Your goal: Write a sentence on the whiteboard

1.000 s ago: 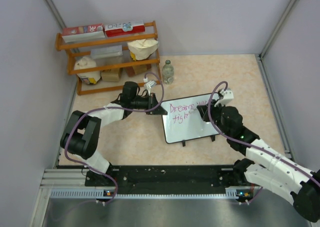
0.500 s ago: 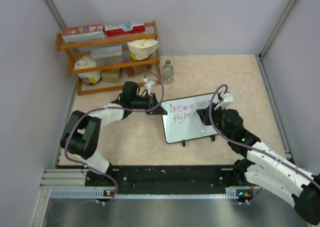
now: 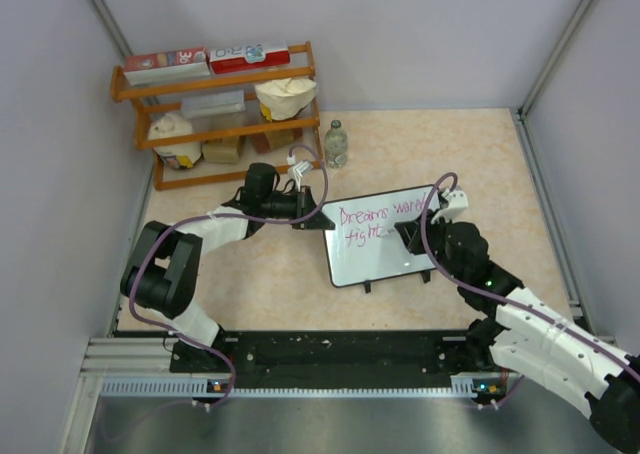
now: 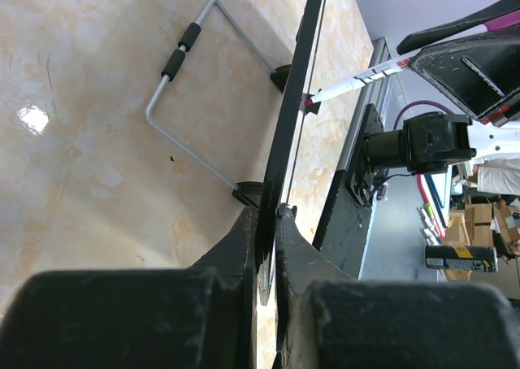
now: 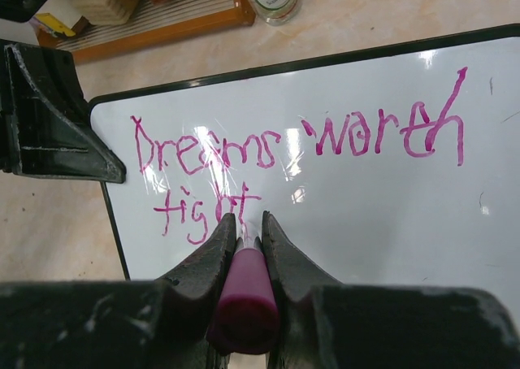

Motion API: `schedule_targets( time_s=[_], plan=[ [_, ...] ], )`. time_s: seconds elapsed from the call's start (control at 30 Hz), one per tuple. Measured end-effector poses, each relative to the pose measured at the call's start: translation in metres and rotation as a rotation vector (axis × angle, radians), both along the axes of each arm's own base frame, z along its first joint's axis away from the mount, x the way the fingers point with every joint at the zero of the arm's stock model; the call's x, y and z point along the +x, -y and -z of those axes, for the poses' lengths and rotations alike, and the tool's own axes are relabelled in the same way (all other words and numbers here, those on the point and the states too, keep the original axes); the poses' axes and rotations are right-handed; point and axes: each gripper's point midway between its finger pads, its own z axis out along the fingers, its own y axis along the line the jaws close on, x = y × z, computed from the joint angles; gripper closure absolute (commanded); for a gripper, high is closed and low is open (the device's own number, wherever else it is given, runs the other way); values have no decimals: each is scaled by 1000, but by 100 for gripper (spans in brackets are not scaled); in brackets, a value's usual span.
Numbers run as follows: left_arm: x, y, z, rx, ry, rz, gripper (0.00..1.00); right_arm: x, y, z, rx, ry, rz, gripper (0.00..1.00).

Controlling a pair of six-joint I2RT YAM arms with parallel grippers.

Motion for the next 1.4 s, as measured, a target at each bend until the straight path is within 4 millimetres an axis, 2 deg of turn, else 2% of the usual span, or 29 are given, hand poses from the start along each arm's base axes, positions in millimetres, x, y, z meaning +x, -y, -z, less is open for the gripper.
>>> schedule_targets(
  time_s=[0.37, 0.77, 0.97, 1.4],
  plan=[
    [0, 0, 0, 0, 0, 0, 100, 2, 3, -2, -15, 9, 11, 100],
    [0, 0, 0, 0, 0, 0, 100, 8, 10, -19, -40, 61, 48, 100],
    [0, 0, 0, 1, 0, -1, 100, 11, 10, -11, -64, 42, 51, 100],
    [0, 0, 0, 1, -1, 0, 100, 6, 13, -9, -71, 31, 50, 100]
  ],
)
